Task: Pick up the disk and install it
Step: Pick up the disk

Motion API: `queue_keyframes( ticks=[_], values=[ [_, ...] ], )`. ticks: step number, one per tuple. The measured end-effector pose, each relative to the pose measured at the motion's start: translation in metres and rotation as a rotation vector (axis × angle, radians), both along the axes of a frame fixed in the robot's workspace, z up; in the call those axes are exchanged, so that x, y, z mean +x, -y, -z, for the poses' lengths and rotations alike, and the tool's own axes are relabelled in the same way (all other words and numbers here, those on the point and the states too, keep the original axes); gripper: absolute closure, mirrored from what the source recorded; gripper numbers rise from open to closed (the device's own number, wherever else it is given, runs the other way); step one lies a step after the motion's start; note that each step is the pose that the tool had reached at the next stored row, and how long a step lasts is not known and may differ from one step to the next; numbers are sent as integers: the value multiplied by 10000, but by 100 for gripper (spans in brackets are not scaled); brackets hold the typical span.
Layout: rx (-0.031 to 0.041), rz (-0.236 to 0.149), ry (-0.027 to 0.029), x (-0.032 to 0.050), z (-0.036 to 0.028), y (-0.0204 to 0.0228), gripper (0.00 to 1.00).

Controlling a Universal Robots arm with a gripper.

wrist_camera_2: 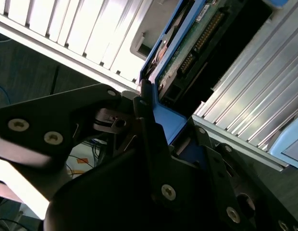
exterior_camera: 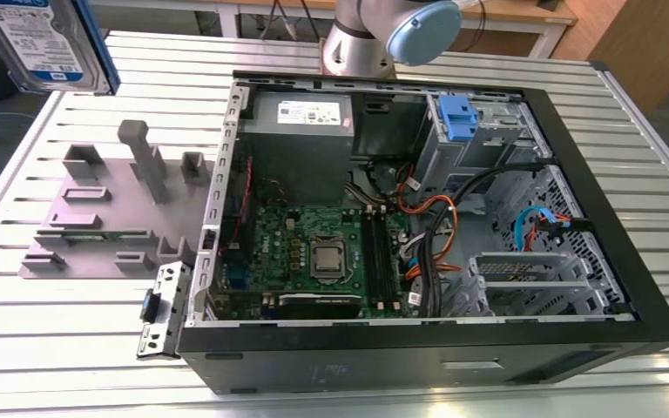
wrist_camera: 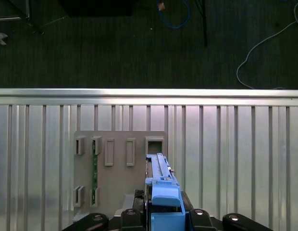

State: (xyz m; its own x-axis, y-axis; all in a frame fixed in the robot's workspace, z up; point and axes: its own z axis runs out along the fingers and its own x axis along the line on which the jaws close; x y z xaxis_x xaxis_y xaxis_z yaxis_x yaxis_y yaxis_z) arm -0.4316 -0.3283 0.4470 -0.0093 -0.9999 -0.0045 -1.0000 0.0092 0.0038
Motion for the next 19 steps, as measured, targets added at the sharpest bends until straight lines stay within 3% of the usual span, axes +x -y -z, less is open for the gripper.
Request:
queue_keyframes(
  ticks=[5, 6, 19],
  values=[
    [0, 0, 1, 0, -117, 0, 63],
    [0, 0, 1, 0, -228, 0, 63],
    [-1, 0, 0, 1, -548, 0, 63]
  ],
)
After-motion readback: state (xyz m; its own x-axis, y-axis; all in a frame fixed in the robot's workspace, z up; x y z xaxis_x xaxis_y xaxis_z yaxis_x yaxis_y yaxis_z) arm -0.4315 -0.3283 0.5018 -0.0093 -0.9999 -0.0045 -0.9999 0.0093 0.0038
